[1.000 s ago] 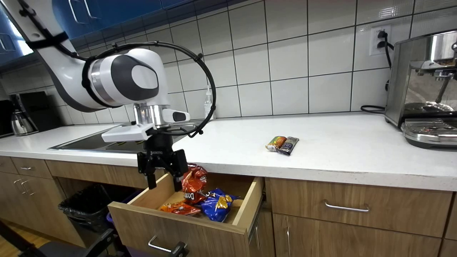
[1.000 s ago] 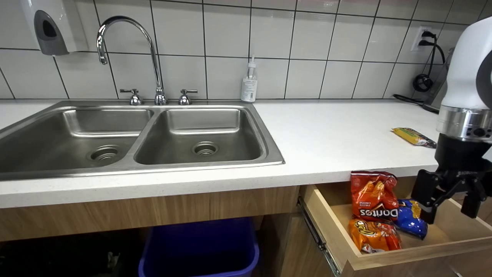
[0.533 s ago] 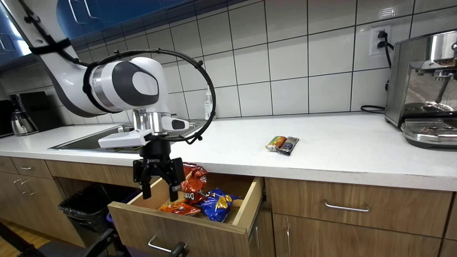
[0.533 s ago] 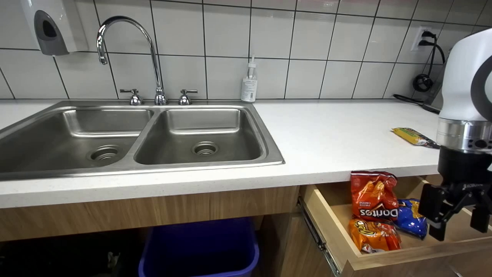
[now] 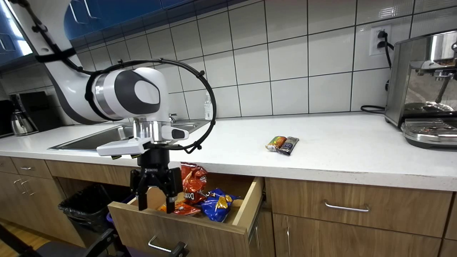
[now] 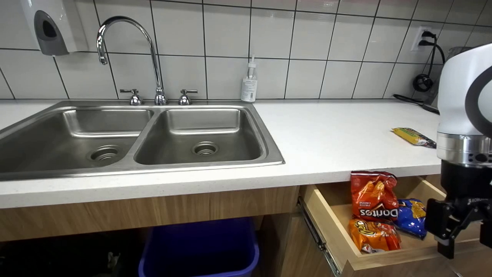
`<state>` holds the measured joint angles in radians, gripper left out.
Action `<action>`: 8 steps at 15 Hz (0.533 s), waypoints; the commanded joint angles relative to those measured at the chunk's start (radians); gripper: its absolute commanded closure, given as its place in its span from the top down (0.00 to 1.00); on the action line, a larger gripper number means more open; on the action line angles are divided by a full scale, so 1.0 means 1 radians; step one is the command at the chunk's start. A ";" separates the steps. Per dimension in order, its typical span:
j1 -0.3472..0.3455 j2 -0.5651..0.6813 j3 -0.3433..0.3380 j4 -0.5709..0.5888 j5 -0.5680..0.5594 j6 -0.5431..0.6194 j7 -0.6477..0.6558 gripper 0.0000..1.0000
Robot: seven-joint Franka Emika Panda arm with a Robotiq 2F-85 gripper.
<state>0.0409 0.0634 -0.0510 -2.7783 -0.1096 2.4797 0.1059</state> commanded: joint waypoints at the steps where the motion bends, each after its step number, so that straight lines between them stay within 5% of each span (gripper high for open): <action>1: -0.022 0.014 0.005 0.002 -0.012 -0.031 -0.018 1.00; 8: -0.020 0.050 -0.014 0.002 -0.074 -0.024 0.009 1.00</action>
<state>0.0400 0.1099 -0.0633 -2.7783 -0.1451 2.4713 0.1062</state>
